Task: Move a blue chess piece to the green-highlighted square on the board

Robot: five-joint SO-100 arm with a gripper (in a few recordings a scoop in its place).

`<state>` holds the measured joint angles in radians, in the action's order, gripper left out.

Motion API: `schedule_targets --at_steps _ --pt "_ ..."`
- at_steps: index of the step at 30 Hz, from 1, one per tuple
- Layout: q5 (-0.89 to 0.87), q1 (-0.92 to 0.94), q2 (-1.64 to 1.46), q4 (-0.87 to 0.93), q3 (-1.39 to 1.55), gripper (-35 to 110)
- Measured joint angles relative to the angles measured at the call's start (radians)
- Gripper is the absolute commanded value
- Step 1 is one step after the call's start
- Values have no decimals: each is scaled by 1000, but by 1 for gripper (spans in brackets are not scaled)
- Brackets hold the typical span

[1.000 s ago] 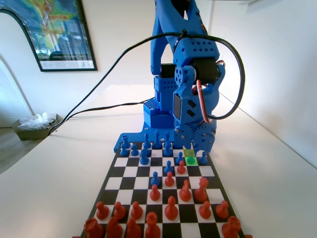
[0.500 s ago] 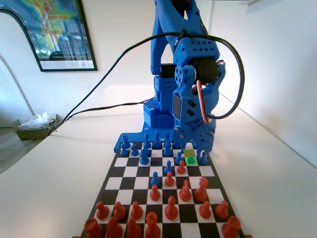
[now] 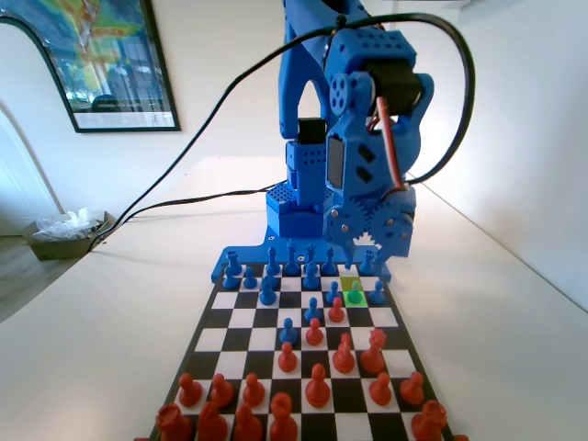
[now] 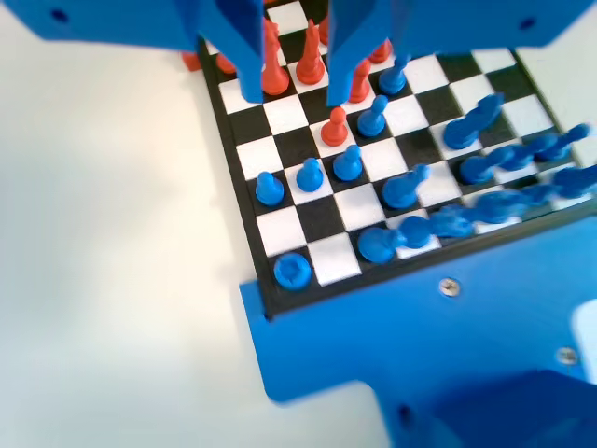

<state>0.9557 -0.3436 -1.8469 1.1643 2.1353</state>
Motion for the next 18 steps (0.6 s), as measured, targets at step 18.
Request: schedule_targets --at_steps 18 --pt "502 92 -514 535 -261 1"
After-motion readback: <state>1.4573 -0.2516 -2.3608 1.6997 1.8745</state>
